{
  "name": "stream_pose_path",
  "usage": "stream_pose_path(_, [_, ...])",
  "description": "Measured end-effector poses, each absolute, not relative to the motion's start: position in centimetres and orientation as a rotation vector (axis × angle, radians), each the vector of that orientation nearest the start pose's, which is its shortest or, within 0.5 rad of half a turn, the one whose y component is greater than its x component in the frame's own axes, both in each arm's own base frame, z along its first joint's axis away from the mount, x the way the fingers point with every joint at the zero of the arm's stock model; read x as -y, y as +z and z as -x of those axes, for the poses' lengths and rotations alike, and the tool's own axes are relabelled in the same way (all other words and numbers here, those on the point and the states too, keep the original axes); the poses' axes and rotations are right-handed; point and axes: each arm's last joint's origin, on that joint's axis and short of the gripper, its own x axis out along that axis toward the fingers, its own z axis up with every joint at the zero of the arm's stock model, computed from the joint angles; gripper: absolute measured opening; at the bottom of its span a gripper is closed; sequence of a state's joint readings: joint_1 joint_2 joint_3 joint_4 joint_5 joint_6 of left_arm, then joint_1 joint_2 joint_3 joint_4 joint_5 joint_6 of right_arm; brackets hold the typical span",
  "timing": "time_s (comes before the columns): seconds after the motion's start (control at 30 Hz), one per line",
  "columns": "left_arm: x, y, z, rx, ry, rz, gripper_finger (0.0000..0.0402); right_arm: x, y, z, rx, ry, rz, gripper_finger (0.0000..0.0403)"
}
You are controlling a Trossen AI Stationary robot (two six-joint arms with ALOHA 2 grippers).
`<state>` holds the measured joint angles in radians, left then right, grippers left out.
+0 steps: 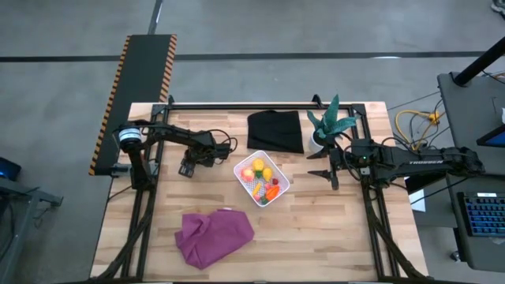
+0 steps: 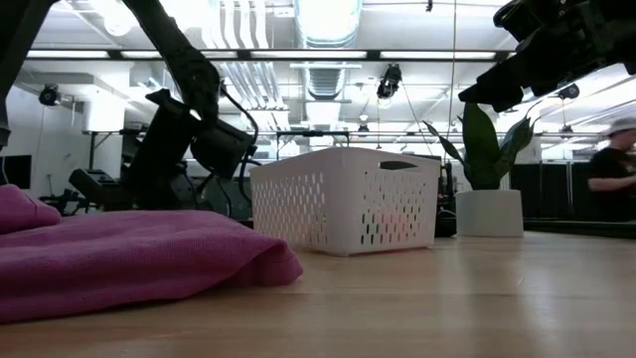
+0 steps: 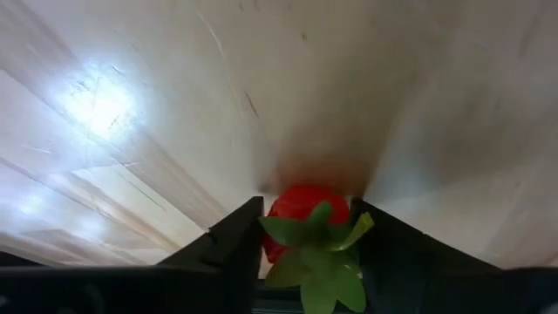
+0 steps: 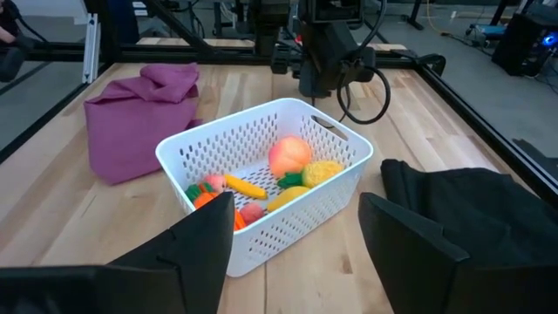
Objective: Pick and placing Produce into tupperware
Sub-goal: Put the strawberry into the white bin
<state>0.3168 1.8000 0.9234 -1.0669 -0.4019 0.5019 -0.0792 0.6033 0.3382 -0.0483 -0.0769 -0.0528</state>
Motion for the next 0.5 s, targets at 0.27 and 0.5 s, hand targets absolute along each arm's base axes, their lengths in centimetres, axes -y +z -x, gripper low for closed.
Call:
stream_pose_path(0.27, [-8.85, 12.31, -23.26, -2.049, 0.003, -0.392, 0.0117, 0.94, 21.72, -14.64, -0.313, 0.006, 0.028, 0.0242])
stream_pose_path(0.5, [-9.00, 12.54, -23.52, -2.035, 0.056, -0.391, 0.0118, 0.94, 21.72, -14.64, -0.312, 0.006, 0.028, 0.0238])
